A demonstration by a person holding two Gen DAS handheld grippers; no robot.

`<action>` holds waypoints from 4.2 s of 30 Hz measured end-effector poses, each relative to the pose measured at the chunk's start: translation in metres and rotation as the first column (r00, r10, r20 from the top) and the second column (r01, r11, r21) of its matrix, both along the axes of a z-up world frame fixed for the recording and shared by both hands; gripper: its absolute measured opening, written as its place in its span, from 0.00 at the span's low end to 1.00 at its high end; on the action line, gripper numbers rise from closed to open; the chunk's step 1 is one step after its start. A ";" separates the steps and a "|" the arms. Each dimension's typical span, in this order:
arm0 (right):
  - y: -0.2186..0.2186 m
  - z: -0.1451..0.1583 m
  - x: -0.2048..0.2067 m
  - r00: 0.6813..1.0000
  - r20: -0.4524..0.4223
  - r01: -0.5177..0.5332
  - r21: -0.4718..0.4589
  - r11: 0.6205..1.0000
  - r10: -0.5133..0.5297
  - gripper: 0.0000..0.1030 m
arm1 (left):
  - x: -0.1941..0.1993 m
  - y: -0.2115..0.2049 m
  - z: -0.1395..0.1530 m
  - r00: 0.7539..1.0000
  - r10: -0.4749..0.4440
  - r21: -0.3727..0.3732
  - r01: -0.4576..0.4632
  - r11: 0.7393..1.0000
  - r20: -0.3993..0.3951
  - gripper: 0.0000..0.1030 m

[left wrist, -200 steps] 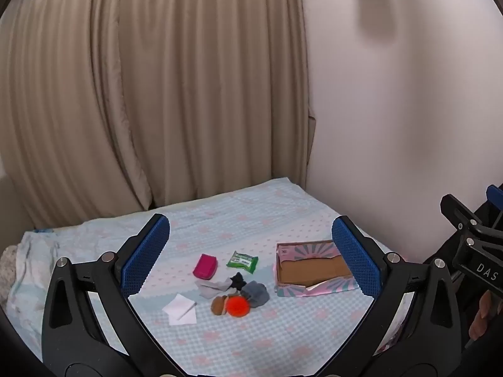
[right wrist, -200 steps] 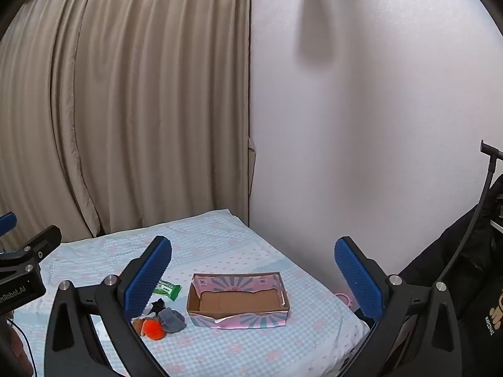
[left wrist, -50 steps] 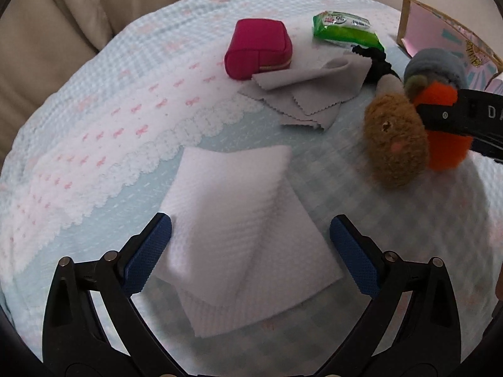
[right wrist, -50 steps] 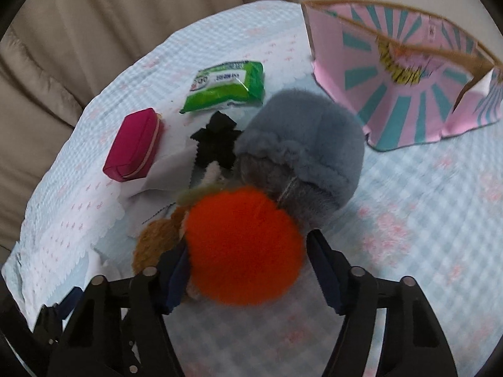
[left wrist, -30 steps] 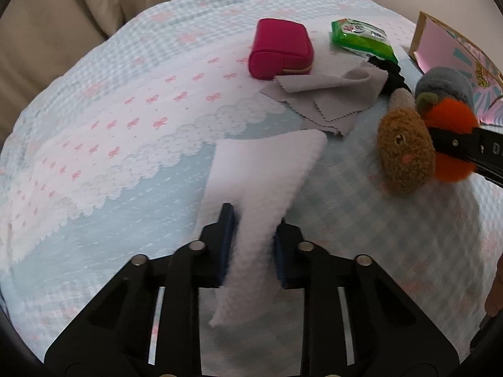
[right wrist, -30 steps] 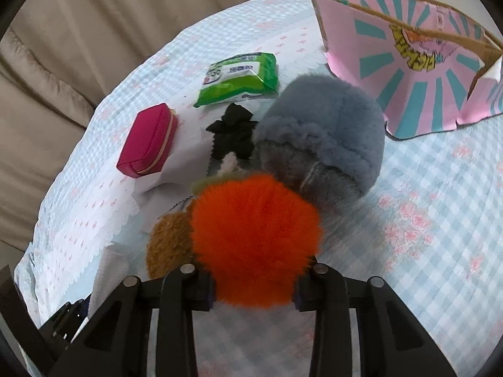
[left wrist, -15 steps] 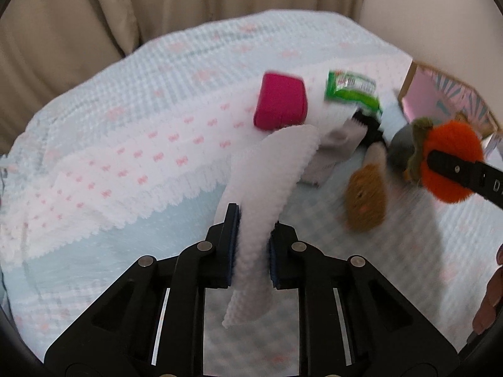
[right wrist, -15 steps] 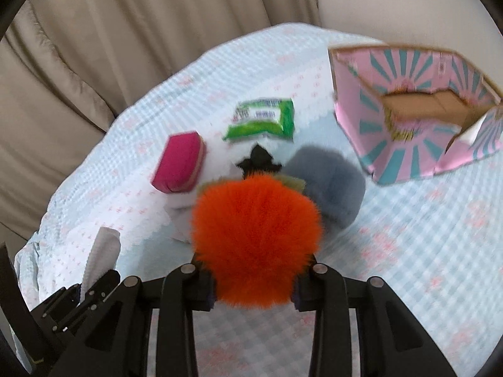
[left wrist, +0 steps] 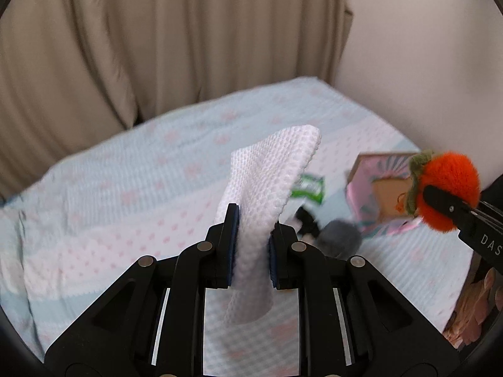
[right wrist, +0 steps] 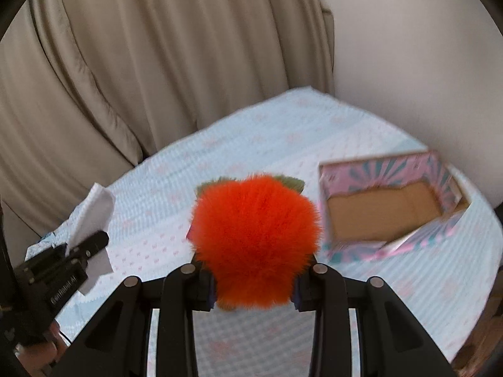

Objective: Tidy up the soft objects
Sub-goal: 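Carry the paper towel into the box with the left tool while the right tool drops the pompom in, then lift both tools away from the box toward the remaining items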

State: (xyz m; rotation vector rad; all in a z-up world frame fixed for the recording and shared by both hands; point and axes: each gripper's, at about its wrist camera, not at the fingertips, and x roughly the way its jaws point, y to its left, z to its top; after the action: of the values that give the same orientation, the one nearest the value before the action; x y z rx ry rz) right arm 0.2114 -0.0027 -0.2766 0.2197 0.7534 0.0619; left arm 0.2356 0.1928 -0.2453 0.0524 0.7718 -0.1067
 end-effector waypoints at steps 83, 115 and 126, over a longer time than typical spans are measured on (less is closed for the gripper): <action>-0.322 -0.009 0.160 0.921 -0.344 -0.200 -0.007 0.980 0.185 1.00 | 0.130 -0.359 -0.038 0.928 -0.110 -0.018 0.111 0.994 -0.355 1.00; -0.130 0.147 -0.069 0.995 0.099 0.002 -0.129 0.992 0.011 1.00 | -0.090 -0.083 0.117 0.999 -0.001 -0.053 0.003 0.999 0.046 1.00; -0.054 0.084 -0.059 0.997 0.072 0.036 -0.154 0.987 -0.026 1.00 | -0.068 -0.038 0.049 0.999 -0.037 0.012 0.036 0.999 0.035 1.00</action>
State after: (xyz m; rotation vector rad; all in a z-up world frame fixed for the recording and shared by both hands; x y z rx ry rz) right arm 0.1529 -0.0566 -0.1923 0.0805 0.6819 -0.0187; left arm 0.1675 0.1553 -0.1964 0.0786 0.7365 -0.1360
